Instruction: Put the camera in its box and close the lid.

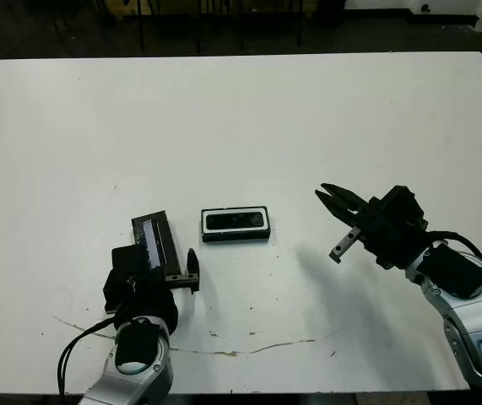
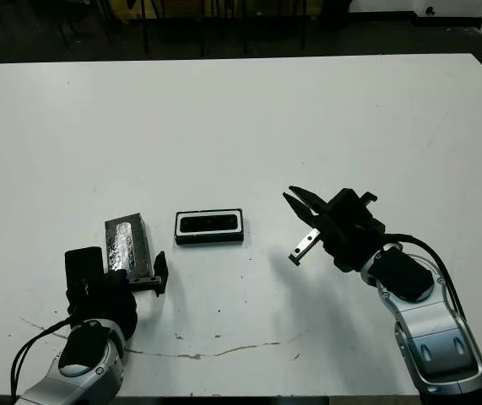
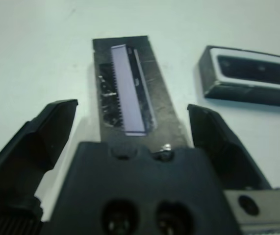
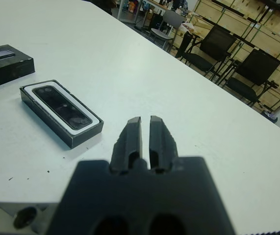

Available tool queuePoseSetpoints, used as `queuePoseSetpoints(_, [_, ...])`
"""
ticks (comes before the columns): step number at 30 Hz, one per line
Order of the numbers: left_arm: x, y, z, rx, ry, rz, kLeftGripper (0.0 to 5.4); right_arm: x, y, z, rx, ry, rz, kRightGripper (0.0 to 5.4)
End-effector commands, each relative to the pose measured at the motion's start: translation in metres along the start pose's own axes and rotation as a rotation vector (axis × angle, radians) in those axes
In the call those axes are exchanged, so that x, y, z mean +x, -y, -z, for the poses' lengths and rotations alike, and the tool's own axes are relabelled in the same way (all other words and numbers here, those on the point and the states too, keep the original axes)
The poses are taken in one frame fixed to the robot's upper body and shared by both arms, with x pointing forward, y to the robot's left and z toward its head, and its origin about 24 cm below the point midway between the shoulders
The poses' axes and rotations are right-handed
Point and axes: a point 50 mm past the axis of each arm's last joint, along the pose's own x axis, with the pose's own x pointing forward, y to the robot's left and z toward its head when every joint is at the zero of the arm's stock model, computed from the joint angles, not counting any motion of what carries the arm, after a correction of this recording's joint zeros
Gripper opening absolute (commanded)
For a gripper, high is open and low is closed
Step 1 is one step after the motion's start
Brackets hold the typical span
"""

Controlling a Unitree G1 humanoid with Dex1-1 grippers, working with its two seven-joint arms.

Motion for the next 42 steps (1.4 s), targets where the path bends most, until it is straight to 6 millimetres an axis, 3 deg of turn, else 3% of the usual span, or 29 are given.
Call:
queuePoseSetpoints(1, [-0.002,-0.001,0.015,0.007,-0.061,-0.017,5.4,-0.002,0.0,0.005,0.003,-0.036,-0.001,0.0])
queuePoseSetpoints(13, [0.002,-0.001,0.024,-0.197,-0.181,0.099,5.4,-0.003,0.0,0.006,0.007,-0.017,-0.009,0.0])
queuePoseSetpoints(21, [0.005,-0.004,0.025,-0.274,-0.221,0.082,4.21,-0.003,0.0,0.006,0.006,-0.025,-0.011,0.0])
queuePoseSetpoints(25, [0.004,-0.007,0.026,-0.243,-0.22,0.086,3.46,-0.003,0.0,0.006,0.014,-0.029,-0.008,0.0])
queuePoseSetpoints(33, [0.005,-0.018,0.027,-0.133,-0.191,0.083,3.41,-0.004,0.001,0.006,0.021,-0.039,-0.006,0.0])
queuePoseSetpoints(37, [0.006,-0.027,0.026,0.001,-0.16,0.121,3.41,-0.003,0.001,0.007,0.022,-0.023,-0.008,0.0])
queuePoseSetpoints(42, [0.012,-0.051,0.003,0.248,-0.001,0.194,2.88,-0.004,0.002,0.006,0.012,-0.024,-0.005,0.0])
